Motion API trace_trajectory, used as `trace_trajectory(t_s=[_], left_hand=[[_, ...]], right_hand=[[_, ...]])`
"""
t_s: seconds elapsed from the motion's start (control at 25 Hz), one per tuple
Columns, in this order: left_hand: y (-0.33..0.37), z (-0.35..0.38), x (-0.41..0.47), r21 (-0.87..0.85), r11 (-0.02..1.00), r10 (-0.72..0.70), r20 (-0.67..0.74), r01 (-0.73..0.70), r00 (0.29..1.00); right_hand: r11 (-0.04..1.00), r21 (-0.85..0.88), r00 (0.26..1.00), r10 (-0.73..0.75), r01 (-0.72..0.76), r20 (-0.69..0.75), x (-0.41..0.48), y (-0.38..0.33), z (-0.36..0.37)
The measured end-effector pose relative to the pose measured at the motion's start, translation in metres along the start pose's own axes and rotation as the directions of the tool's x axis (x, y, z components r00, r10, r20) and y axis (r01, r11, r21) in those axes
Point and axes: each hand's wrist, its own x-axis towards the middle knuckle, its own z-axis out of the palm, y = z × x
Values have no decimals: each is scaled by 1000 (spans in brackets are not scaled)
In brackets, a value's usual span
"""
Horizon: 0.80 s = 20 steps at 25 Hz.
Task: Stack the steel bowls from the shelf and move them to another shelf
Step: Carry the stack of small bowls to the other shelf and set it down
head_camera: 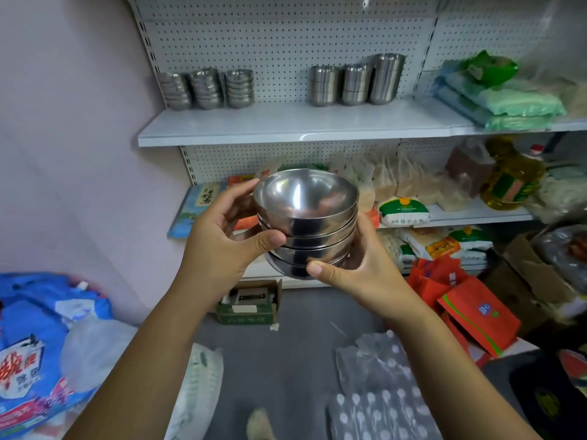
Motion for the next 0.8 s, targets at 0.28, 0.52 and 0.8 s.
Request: trace_trajectory(t_s=[0.28,0.52,0.8], left_hand=[[-60,11,159,-19,1000,-18,81,19,997],[-90,-2,323,-5,999,37,174,-37,984],[-146,-16,437,39,999,-27,264,18,964]], right_hand=[[1000,-21,996,4,-6,-92,140,48,-38],[998,-53,980,-39,29,-194,290,66,-56],[999,-26,982,19,-24,-190,404,121,-68]])
